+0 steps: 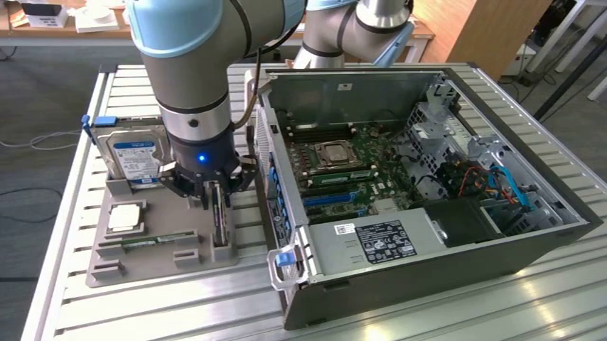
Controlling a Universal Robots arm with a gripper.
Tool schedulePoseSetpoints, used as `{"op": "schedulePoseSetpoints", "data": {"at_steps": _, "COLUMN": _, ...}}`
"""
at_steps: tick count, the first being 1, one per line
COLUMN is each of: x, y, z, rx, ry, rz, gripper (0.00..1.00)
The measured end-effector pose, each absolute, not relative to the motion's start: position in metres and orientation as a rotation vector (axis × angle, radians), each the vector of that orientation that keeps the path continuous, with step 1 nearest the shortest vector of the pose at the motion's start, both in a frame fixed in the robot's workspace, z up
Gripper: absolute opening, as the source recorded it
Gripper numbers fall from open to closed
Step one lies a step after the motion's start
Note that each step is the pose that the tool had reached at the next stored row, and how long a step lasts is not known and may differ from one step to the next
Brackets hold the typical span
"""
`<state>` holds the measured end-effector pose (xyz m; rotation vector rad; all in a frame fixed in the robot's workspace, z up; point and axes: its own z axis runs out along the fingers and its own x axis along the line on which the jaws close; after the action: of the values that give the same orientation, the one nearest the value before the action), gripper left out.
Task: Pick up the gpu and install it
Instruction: 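Pick up the gpu and move the gpu toward the slot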
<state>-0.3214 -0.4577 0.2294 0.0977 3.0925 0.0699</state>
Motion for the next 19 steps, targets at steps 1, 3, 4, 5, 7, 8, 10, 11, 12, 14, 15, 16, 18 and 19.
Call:
{"op": "schedulePoseSetpoints", "data": {"at_steps": 1, "x": -0.3214, "y": -0.4577, "z": 0.2294, "rx": 0.098, "ry": 3.093, "rz": 0.070, "gripper": 0.41}}
{"op": "schedulePoseSetpoints", "data": {"at_steps": 3, "x": -0.3214, "y": -0.4577, "z": 0.2295, "rx": 0.098, "ry": 3.093, "rz": 0.070, "gripper": 0.41}}
{"op": "schedulePoseSetpoints", "data": {"at_steps": 4, "x": -0.3214, "y": -0.4577, "z": 0.2294, "rx": 0.098, "ry": 3.093, "rz": 0.070, "gripper": 0.41}}
{"op": "schedulePoseSetpoints", "data": {"at_steps": 5, "x": -0.3214, "y": -0.4577, "z": 0.2294, "rx": 0.098, "ry": 3.093, "rz": 0.070, "gripper": 0.41}}
{"op": "schedulePoseSetpoints", "data": {"at_steps": 7, "x": -0.3214, "y": -0.4576, "z": 0.2290, "rx": 0.098, "ry": 3.093, "rz": 0.070, "gripper": 0.41}}
{"op": "schedulePoseSetpoints", "data": {"at_steps": 8, "x": -0.3214, "y": -0.4576, "z": 0.2284, "rx": 0.098, "ry": 3.092, "rz": 0.070, "gripper": 0.41}}
{"op": "schedulePoseSetpoints", "data": {"at_steps": 10, "x": -0.3214, "y": -0.4577, "z": 0.2284, "rx": 0.098, "ry": 3.093, "rz": 0.070, "gripper": 0.41}}
{"op": "schedulePoseSetpoints", "data": {"at_steps": 11, "x": -0.3214, "y": -0.4577, "z": 0.2284, "rx": 0.098, "ry": 3.093, "rz": 0.070, "gripper": 0.41}}
{"op": "schedulePoseSetpoints", "data": {"at_steps": 12, "x": -0.3214, "y": -0.4577, "z": 0.2284, "rx": 0.098, "ry": 3.093, "rz": 0.070, "gripper": 0.41}}
{"op": "schedulePoseSetpoints", "data": {"at_steps": 14, "x": -0.3214, "y": -0.4577, "z": 0.2284, "rx": 0.098, "ry": 3.093, "rz": 0.070, "gripper": 0.41}}
{"op": "schedulePoseSetpoints", "data": {"at_steps": 15, "x": -0.3214, "y": -0.4577, "z": 0.2284, "rx": 0.098, "ry": 3.093, "rz": 0.069, "gripper": 0.41}}
{"op": "schedulePoseSetpoints", "data": {"at_steps": 16, "x": -0.3214, "y": -0.4579, "z": 0.2285, "rx": 0.098, "ry": 3.093, "rz": 0.068, "gripper": 0.41}}
{"op": "schedulePoseSetpoints", "data": {"at_steps": 18, "x": -0.3214, "y": -0.4582, "z": 0.2283, "rx": 0.098, "ry": 3.092, "rz": 0.066, "gripper": 0.41}}
{"op": "schedulePoseSetpoints", "data": {"at_steps": 19, "x": -0.3214, "y": -0.4583, "z": 0.2284, "rx": 0.098, "ry": 3.093, "rz": 0.066, "gripper": 0.41}}
